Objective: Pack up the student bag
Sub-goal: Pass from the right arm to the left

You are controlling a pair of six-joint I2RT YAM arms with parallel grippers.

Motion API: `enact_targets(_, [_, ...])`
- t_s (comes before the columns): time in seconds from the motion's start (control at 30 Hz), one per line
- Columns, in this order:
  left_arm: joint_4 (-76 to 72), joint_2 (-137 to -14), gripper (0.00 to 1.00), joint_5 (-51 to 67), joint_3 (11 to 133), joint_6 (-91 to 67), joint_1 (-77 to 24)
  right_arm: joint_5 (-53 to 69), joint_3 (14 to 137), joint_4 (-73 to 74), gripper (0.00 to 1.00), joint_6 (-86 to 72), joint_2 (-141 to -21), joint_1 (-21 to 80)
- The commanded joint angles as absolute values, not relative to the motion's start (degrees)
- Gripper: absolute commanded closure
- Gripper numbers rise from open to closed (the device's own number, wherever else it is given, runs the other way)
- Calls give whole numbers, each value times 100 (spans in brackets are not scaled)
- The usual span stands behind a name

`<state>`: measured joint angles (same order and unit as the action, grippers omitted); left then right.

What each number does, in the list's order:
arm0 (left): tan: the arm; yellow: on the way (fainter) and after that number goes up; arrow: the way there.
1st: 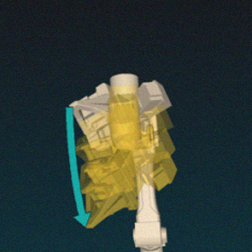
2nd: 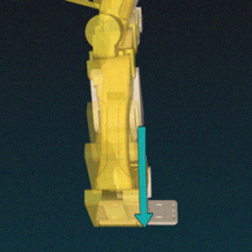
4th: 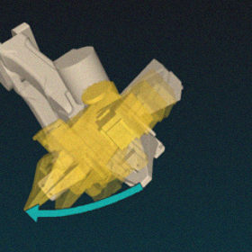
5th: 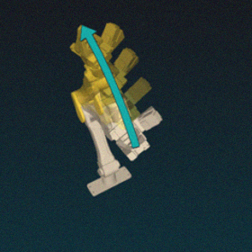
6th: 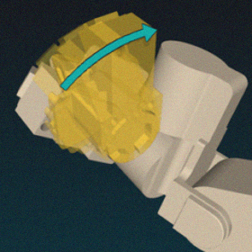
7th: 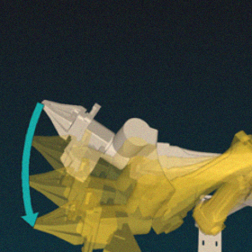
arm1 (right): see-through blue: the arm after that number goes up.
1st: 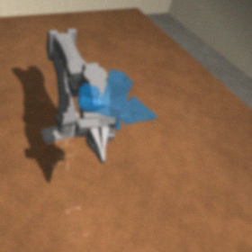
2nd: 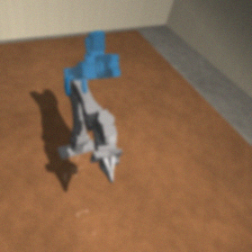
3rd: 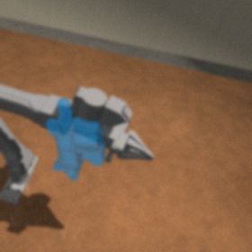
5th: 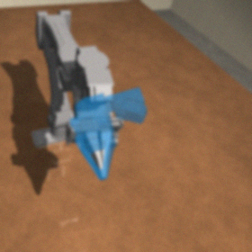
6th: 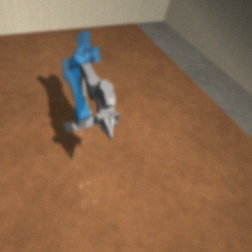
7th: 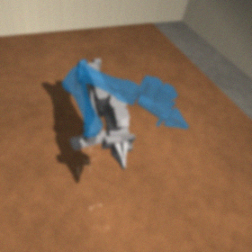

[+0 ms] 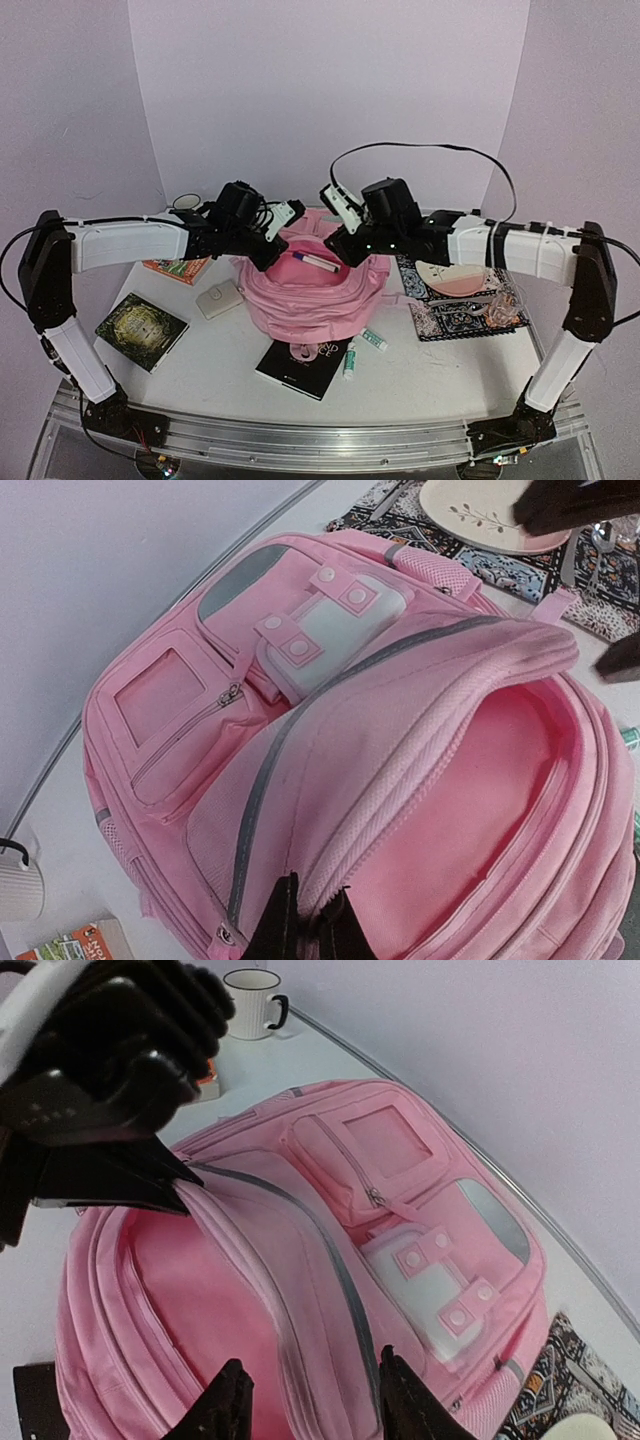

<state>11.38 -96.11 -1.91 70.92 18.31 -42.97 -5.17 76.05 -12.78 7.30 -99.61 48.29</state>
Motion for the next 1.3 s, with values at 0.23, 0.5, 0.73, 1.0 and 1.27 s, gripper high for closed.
enact_targets(0.23, [1246, -9916, 100, -791, 8087, 460, -4195, -893, 6588, 811, 53, -612, -8883, 4858])
enact_targets(0.5, [1246, -9937, 100, -928, 8165, 5, -4169, -585, 6087, 1303, 56, -639, -9143, 4861])
enact_targets(0.73, [1256, -9963, 100, -796, 8174, -264, -4157, -326, 6119, 1301, 58, -502, -9791, 4877])
enact_targets(1.0, [1272, -9961, 100, -661, 8230, -336, -4150, -457, 6351, 1292, 64, -457, -10506, 4915])
enact_targets(1.27, [1410, -10036, 100, -471, 8413, -309, -4146, -722, 6292, 1329, 95, -465, -10492, 5015])
